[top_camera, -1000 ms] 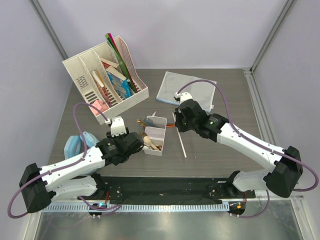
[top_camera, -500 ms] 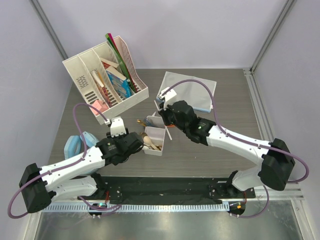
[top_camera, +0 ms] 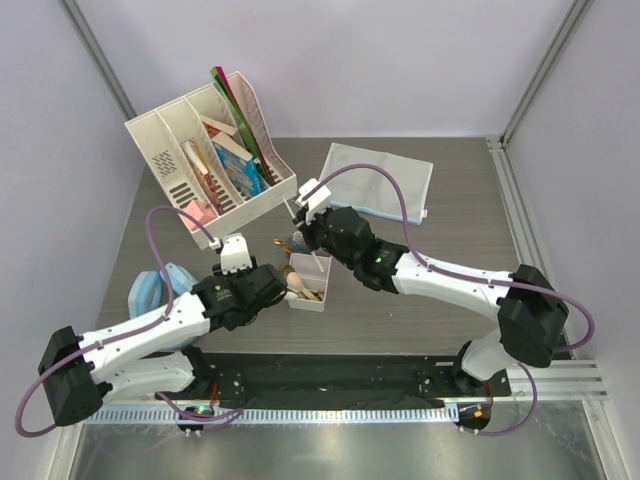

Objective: Sort the eating utensils into containers
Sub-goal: Place the chopstick in the storage box.

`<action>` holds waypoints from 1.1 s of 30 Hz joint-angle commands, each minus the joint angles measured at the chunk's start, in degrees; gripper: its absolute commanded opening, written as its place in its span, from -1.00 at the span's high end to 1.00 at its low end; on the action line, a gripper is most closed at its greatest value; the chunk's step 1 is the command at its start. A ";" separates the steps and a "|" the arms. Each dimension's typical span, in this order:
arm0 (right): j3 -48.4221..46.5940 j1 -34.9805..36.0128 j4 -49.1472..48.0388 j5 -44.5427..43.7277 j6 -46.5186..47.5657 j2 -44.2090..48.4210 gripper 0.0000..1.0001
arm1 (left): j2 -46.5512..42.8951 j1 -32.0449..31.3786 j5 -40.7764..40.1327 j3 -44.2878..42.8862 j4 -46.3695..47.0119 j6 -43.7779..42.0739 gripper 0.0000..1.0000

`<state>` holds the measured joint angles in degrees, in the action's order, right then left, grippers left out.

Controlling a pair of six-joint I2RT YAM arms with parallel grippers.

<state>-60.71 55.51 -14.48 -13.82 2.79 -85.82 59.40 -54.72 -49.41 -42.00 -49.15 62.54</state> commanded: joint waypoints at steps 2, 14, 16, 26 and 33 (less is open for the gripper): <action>2.34 0.22 -7.66 -1.03 0.47 -1.54 0.98 | -0.07 0.23 -1.39 -1.95 -0.95 -0.14 0.05; 12.80 0.39 -7.40 -0.32 -2.70 4.52 0.35 | 1.16 0.23 -1.48 -1.86 0.28 -0.58 0.05; 13.94 0.39 -7.23 -1.81 -4.53 5.83 0.27 | 1.42 0.23 -1.48 -1.77 0.54 -0.67 0.04; 12.20 0.39 2.78 -15.26 -6.30 10.94 -0.19 | 1.25 0.14 -0.86 -2.83 4.50 -3.74 0.06; 6.48 0.30 13.95 -14.57 -11.92 5.84 -0.25 | 0.72 0.23 -1.66 -3.00 3.71 -4.19 0.06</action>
<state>-50.61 55.77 -5.76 -26.59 -4.80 -78.43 60.97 -54.72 -49.01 -42.98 -46.02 59.05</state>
